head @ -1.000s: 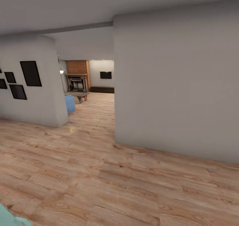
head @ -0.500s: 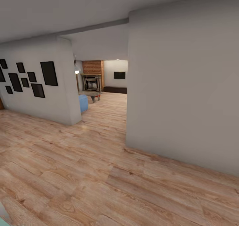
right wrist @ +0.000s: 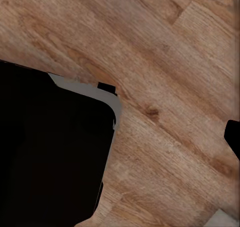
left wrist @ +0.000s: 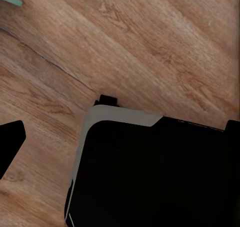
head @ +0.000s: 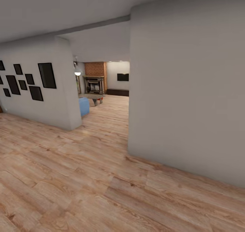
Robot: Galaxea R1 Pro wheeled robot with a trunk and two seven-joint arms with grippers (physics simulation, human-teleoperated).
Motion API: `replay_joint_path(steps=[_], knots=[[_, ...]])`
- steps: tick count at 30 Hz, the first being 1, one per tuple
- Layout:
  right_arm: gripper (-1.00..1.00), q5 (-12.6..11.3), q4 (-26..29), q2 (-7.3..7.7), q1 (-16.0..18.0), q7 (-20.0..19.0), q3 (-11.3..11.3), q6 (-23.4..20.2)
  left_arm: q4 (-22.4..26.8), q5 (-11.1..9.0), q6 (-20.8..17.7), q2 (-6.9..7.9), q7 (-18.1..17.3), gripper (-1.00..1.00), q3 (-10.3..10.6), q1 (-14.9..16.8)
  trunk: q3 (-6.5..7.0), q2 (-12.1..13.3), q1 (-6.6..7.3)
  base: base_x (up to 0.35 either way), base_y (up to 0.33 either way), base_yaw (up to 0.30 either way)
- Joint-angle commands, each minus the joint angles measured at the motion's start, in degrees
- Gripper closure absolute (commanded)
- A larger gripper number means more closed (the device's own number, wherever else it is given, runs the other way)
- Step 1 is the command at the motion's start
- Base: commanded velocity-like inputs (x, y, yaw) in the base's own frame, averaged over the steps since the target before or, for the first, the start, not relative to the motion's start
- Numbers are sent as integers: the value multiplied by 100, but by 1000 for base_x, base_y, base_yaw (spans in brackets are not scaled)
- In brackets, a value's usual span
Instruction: Move the two storage containers from the living room to the garage. In the garage, place one container on the floor and stack the other container on top of it (either order is fine).
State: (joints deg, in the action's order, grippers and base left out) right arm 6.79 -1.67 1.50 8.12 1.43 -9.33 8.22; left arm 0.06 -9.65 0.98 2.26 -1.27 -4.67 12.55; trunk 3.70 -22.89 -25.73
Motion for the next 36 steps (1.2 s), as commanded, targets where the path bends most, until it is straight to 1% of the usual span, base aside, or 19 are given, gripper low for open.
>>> replay_joint_path(steps=[1, 5, 20, 25, 36], knots=[[-100, 58, -18, 0, 6, 15, -16, 26, -6, -20, 9, 1, -13, -100, -43, 2, -2, -3, -5, 298, -136, 0], [-100, 70, -18, 0, 6, 37, -57, 14, -6, -20, 8, -2, -13, -100, -43, 2, -2, -3, -5, 299, -137, 0], [-100, 113, -17, -7, 6, 37, -72, 16, -6, -20, 13, 1, -13, -100, -43, 2, -2, -3, -5, 298, -136, 7], [-100, 94, -18, -8, 6, 41, -72, 6, -6, -20, 10, 0, -13, -100, -43, 2, -2, -3, -5, 298, -136, 204], [-100, 61, -18, -9, 6, 50, -48, -5, -6, -20, 11, 1, -13, -100, -43, 2, -2, -3, -5, 298, -136, 273]])
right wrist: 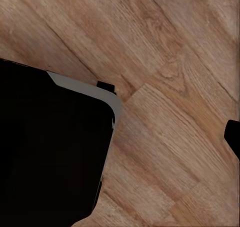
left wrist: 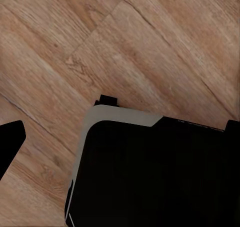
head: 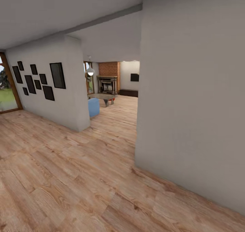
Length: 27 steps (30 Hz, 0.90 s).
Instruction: Move the two storage containers from the living room to the garage. In the garage, place one container on the floor and stack the other container on top of it (either order is fine).
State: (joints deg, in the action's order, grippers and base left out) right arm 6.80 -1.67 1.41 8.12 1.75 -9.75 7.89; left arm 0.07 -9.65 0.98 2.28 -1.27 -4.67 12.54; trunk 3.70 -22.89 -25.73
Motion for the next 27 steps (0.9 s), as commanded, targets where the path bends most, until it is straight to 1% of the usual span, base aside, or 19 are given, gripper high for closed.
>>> replay_joint_path(steps=[1, 19, 24, 27], knots=[[-100, 60, -18, 0, 5, 18, -7, 28, -7, -19, 11, 1, -13, -100, -43, 3, -2, -3, -5, 298, -137, 280], [-100, 58, -18, 0, 5, 18, 8, 28, -7, -19, 11, 1, -13, -100, -43, 3, -2, -3, -5, 299, -133, 283], [-100, 53, -18, 2, 5, 18, 24, 30, -7, -19, 7, 4, -13, -100, -43, 3, -2, -3, -5, 311, -37, 274], [-100, 46, -18, 7, 5, 13, 38, 42, -7, -19, 1, 8, -13, -100, -43, 3, -2, -3, -5, 318, -6, 113]])
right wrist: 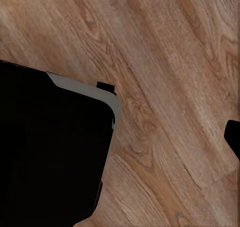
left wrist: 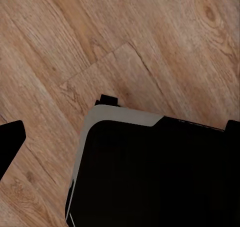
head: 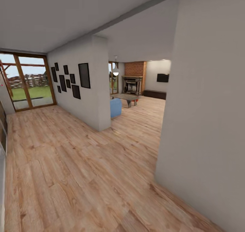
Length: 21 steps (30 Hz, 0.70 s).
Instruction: Move the two storage containers from the living room to the garage. In the garage, place one container on the floor and stack the other container on top of it (either order is fine).
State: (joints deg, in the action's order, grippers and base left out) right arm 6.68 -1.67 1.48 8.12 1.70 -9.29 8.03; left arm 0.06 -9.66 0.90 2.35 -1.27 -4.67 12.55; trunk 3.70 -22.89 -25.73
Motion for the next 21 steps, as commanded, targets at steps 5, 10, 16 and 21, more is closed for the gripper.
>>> replay_joint_path(steps=[5, 10, 16, 21], knots=[[-100, 65, -18, 2, 5, 14, -6, 67, -6, -19, -1, 2, -13, -100, -43, 2, -2, -3, -5, 321, -1, 25], [-100, 63, -16, 2, 5, 14, -16, 74, -6, -20, -2, 19, -13, -100, -43, 2, -2, -3, -5, 321, 0, 2], [-100, 57, -18, 2, 5, 14, -11, 77, -6, -19, -2, 30, -13, -100, -43, 2, -2, -3, -5, 322, 0, 0], [-100, 67, -18, 13, 5, 14, -14, 73, -6, -20, -2, 29, -13, -100, -43, 2, -2, -3, -5, 322, 0, 0]])
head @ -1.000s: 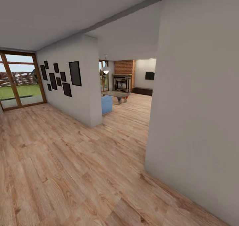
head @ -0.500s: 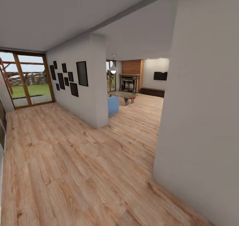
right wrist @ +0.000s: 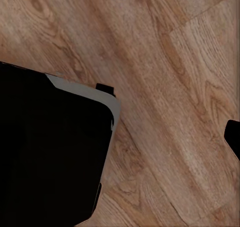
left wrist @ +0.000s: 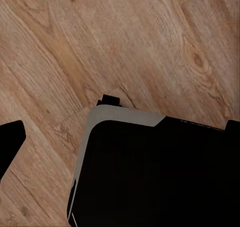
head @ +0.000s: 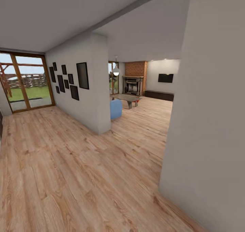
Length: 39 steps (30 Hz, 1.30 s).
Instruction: Move the two storage containers from the living room to the garage. In the garage, place one container on the floor and stack the other container on top of it (either order is fine).
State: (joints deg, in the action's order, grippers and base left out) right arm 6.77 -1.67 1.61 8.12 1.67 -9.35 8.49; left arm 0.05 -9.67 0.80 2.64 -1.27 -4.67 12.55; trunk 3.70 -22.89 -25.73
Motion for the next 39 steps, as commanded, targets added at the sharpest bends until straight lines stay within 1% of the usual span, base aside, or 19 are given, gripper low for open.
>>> replay_joint_path(steps=[1, 13, 39], knots=[[-100, 62, -18, 2, 6, 17, -15, 25, -5, -18, 8, 2, -13, -100, -43, 2, -2, -3, -5, 323, 0, 0], [-100, 86, -18, 6, 6, 21, -89, -12, -5, -18, 8, 5, -13, -100, -43, 2, -2, -3, -5, 323, 0, 0], [-100, 104, -18, -9, 6, 25, -81, 12, -5, -19, 8, 9, -13, -100, -43, 2, -2, -3, -5, 323, 0, 0]])
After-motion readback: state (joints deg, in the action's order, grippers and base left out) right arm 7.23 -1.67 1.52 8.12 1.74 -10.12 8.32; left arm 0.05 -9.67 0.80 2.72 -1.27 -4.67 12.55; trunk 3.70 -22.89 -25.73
